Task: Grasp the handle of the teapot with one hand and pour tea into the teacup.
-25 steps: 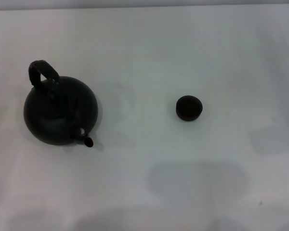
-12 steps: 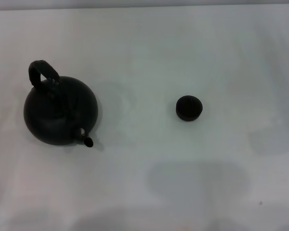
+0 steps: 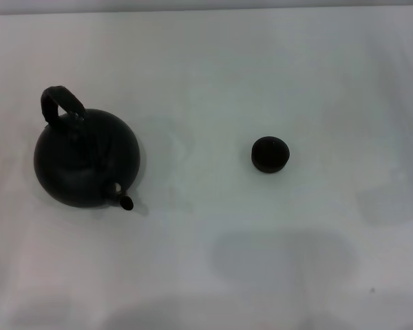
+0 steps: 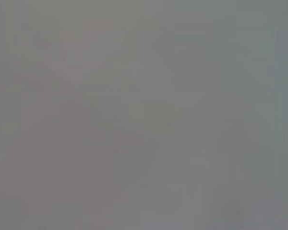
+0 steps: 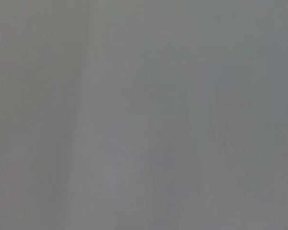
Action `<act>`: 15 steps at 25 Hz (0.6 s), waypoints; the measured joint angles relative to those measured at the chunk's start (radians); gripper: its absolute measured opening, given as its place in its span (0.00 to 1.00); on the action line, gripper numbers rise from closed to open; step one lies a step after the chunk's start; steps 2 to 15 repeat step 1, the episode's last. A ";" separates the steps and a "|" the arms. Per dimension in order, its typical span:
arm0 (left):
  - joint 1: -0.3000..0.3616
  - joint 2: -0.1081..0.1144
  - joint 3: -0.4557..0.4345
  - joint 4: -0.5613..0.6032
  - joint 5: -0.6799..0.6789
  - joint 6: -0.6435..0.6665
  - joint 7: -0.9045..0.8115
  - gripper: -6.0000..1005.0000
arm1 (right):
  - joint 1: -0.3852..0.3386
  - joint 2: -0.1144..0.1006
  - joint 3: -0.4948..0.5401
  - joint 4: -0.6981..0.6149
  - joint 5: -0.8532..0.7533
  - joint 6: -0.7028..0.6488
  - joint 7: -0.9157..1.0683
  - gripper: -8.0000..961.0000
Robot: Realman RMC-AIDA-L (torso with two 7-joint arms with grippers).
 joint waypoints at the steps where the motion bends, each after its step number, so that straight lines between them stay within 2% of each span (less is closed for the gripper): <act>1: 0.001 0.000 0.000 0.000 0.000 0.003 0.000 0.54 | 0.000 0.000 0.000 0.000 0.000 0.000 0.000 0.86; 15: 0.001 0.000 0.000 0.000 0.000 0.003 0.000 0.54 | 0.000 0.000 0.000 0.000 0.000 0.000 0.000 0.86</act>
